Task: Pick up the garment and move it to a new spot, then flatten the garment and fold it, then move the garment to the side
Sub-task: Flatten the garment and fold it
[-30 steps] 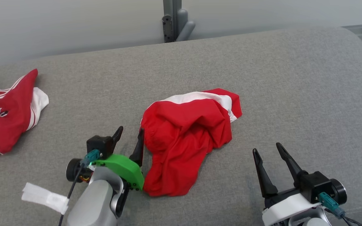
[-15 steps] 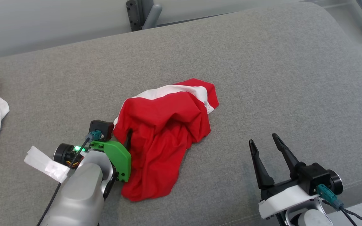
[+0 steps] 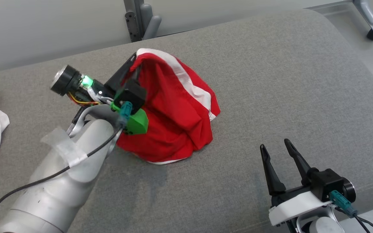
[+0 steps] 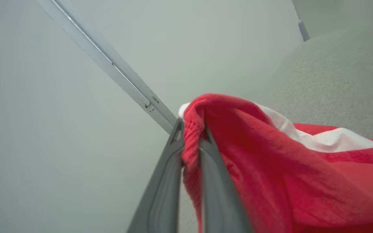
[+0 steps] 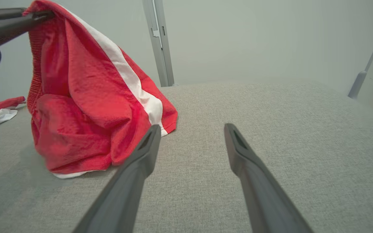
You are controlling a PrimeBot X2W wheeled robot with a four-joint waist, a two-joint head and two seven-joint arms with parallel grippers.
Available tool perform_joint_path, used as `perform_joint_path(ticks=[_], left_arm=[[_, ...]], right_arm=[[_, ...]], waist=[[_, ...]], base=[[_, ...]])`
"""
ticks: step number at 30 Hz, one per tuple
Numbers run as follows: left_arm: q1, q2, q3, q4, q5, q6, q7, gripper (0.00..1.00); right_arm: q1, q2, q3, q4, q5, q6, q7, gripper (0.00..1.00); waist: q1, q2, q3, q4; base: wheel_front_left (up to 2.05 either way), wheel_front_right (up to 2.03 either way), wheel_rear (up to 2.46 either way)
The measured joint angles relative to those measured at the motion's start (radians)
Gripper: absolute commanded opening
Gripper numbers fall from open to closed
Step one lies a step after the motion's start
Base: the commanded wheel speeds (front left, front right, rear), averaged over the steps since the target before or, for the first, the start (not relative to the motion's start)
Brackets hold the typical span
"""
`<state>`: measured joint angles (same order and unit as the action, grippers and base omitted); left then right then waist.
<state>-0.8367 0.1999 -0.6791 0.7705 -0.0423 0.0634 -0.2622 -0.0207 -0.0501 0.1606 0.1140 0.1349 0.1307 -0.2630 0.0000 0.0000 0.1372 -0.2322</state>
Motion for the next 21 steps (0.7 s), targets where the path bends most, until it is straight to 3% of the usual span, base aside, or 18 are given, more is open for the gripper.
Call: perform_joint_path(ticks=[4,9,11,12,17,21], left_arm=[[0.022,0.070,-0.085,-0.214,0.111,0.049,-0.002,0.00],[0.163,0.153,-0.231,-0.342,0.218,0.132,-0.002,0.00],[0.226,0.160,-0.272,-0.342,0.218,0.158,-0.002,0.35],[0.261,0.161,-0.283,-0.332,0.205,0.169,-0.002,1.00],[0.370,0.156,-0.297,-0.294,0.137,0.235,-0.002,1.00],[0.438,0.156,-0.243,-0.314,0.056,0.303,-0.002,1.00]], right_arm=[[0.000,0.000,-0.005,-0.002,0.000,0.000,0.000,1.00],[0.005,0.001,-0.022,-0.013,0.003,0.000,0.000,1.00],[0.012,0.000,-0.028,-0.012,0.004,0.000,0.000,1.00],[0.013,0.000,-0.030,-0.012,0.004,0.000,0.000,1.00],[0.012,0.000,-0.031,-0.013,0.004,0.000,0.000,1.00],[0.012,0.000,-0.041,-0.013,0.004,0.000,0.000,1.00]], waist=[[0.0000,0.0000,-0.006,0.013],[0.0000,0.0000,0.003,0.034],[0.0000,0.0000,0.009,0.045],[0.0000,0.0000,0.012,0.051],[0.0000,0.0000,0.023,0.084],[0.0000,0.0000,0.021,0.108]], base=[[0.00,0.00,0.00],[0.00,0.00,0.00],[0.00,0.00,0.00],[0.00,0.00,0.00],[0.00,0.00,0.00],[0.00,0.00,0.00]])
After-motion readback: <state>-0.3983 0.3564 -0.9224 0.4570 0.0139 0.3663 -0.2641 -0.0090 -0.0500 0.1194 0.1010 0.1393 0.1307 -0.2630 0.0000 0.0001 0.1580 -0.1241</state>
